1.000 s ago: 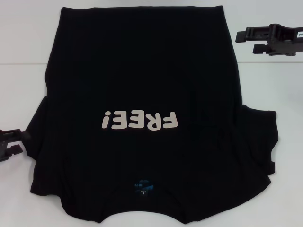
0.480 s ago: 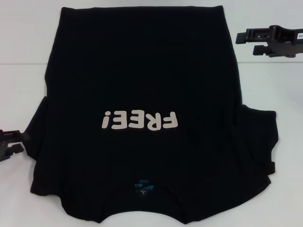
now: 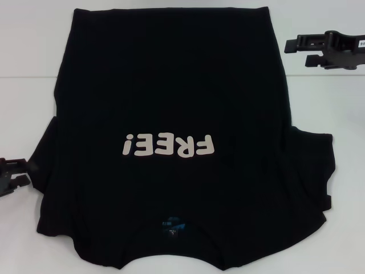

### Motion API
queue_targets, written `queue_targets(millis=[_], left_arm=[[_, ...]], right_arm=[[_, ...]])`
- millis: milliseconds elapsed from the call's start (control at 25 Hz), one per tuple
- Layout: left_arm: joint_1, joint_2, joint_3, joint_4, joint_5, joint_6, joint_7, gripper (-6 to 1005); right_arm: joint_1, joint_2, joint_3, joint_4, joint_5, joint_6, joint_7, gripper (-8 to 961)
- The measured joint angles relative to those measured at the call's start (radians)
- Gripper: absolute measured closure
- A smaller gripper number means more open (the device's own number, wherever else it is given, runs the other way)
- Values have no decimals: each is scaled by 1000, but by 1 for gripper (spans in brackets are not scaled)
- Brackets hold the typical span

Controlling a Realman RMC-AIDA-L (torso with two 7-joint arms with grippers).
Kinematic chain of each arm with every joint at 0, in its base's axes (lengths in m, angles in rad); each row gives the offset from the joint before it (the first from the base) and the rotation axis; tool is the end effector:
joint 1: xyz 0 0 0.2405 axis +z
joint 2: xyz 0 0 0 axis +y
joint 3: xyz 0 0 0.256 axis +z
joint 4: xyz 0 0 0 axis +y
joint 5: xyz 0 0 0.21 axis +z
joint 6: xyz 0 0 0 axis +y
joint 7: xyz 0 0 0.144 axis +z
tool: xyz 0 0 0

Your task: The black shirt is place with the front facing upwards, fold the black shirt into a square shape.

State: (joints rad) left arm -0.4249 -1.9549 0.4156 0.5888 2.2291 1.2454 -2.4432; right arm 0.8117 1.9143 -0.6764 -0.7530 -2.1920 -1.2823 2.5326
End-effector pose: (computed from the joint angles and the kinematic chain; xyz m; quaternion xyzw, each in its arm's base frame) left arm -0.3903 0.3172 0.0687 -0.5701 -0.7447 -0.2527 0.2379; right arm 0.2095 0.4508 0.0909 -0.7677 0.5636 0.2253 0.2055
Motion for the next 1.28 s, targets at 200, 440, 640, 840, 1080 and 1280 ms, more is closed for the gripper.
queue_targets(millis=[200, 440, 640, 840, 1080, 1280], left_arm=[[0, -1, 0, -7, 0, -4, -1, 566], [-2, -1, -1, -23, 0, -14, -3, 567], [-11, -4, 4, -29, 0, -19, -3, 566], [-24, -1, 19, -51, 0, -29, -9, 609], [-26, -1, 42, -44, 2, -30, -27, 673], [-25, -1, 38, -43, 2, -27, -27, 756]], right_arm=[[-3, 0, 0, 0, 0, 0, 0, 97], [-6, 0, 1, 0, 0, 2, 0, 97], [-9, 0, 2, 0, 0, 3, 0, 96], [-12, -2, 2, 0, 0, 3, 0, 96], [-20, -4, 2, 0, 0, 3, 0, 97], [-24, -5, 2, 0, 1, 3, 0, 96]])
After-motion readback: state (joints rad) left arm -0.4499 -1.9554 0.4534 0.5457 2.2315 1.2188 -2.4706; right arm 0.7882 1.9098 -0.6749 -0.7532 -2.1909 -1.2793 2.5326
